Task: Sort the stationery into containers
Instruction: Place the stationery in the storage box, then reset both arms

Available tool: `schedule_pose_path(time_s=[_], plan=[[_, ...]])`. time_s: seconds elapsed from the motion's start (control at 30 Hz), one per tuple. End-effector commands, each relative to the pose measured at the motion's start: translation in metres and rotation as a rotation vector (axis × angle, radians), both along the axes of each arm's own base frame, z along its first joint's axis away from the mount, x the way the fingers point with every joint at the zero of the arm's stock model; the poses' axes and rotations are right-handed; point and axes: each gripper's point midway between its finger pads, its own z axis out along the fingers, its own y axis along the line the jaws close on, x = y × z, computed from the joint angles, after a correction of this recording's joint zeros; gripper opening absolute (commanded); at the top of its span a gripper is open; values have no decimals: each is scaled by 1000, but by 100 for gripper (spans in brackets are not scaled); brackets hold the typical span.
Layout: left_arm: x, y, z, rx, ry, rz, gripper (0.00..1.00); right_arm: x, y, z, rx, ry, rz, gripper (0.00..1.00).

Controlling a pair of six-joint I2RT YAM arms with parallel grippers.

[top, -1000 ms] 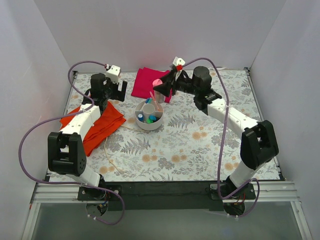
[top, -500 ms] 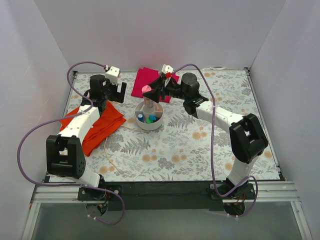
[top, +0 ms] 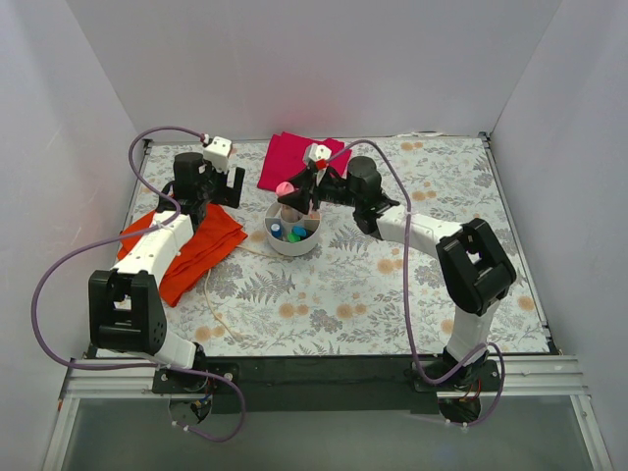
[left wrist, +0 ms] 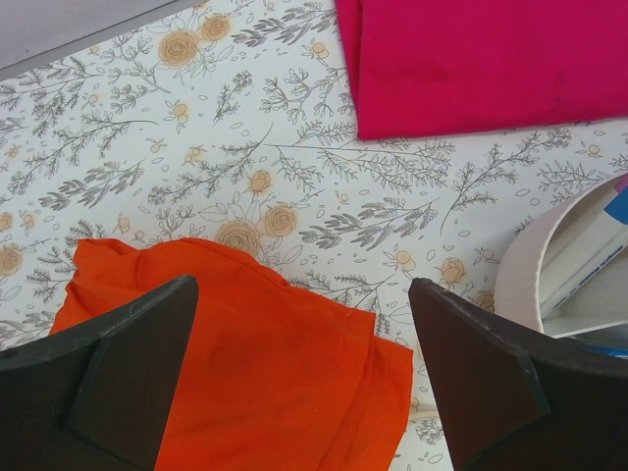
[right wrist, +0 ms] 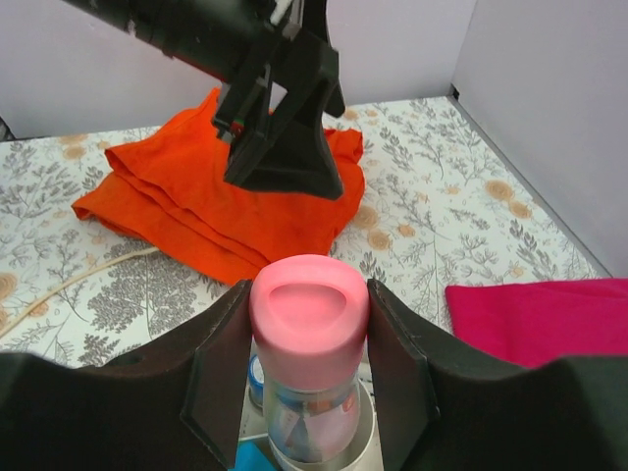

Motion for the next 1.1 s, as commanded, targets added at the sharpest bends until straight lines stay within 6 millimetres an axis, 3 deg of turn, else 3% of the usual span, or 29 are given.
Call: schedule_pose_path(time_s=[0.0,0.07,0.13,0.17,0.23,0.27,0.3,0.43,0.47,0.53,0.57,0.6,0.67,0.7,0.77,0.8,0.9,1.07], plan=[[1,2,22,-7,-46,4,90,10,0,-2,34,-88,-58,16],[2,2,22,-7,-45,4,90,12,0,-7,33,-85,-69,16],[4,1,24,-9,-48,0,90,13,-1,-8,33,-85,-81,26],[5,1,23,-9,-46,-1,90,14,-2,-6,35,-85,-86,42],[6,0,25,-12,-49,-3,90,16,-4,0,48,-74,-91,63],[7,0,25,-12,-49,-3,90,19,-8,7,60,-73,-100,86],[7,0,25,-12,-50,-5,90,22,-11,16,74,-69,-107,98],[8,-2,27,-18,-56,-14,90,36,-26,46,100,-43,-150,98],[8,-2,29,-18,-63,-12,90,41,-37,58,109,-54,-178,98],[9,-1,35,-17,-80,-4,92,56,-55,60,86,-21,-284,98],[11,3,41,-19,-99,23,93,61,-68,70,72,-46,-357,98],[11,5,45,-17,-112,35,95,78,-88,54,2,0,-507,98],[9,12,54,-23,-138,62,98,90,-118,46,-102,-25,-656,98],[8,13,57,-37,-142,70,98,98,-147,22,-211,15,-804,98],[3,19,57,-46,-142,84,98,99,-181,1,-343,20,-930,98],[1,19,56,-54,-140,84,98,98,-210,-12,-450,18,-1042,98],[-8,24,46,-51,-133,96,98,84,-257,-33,-599,24,-1180,98],[-13,25,34,-44,-117,89,98,54,-285,-37,-623,63,-1153,98]])
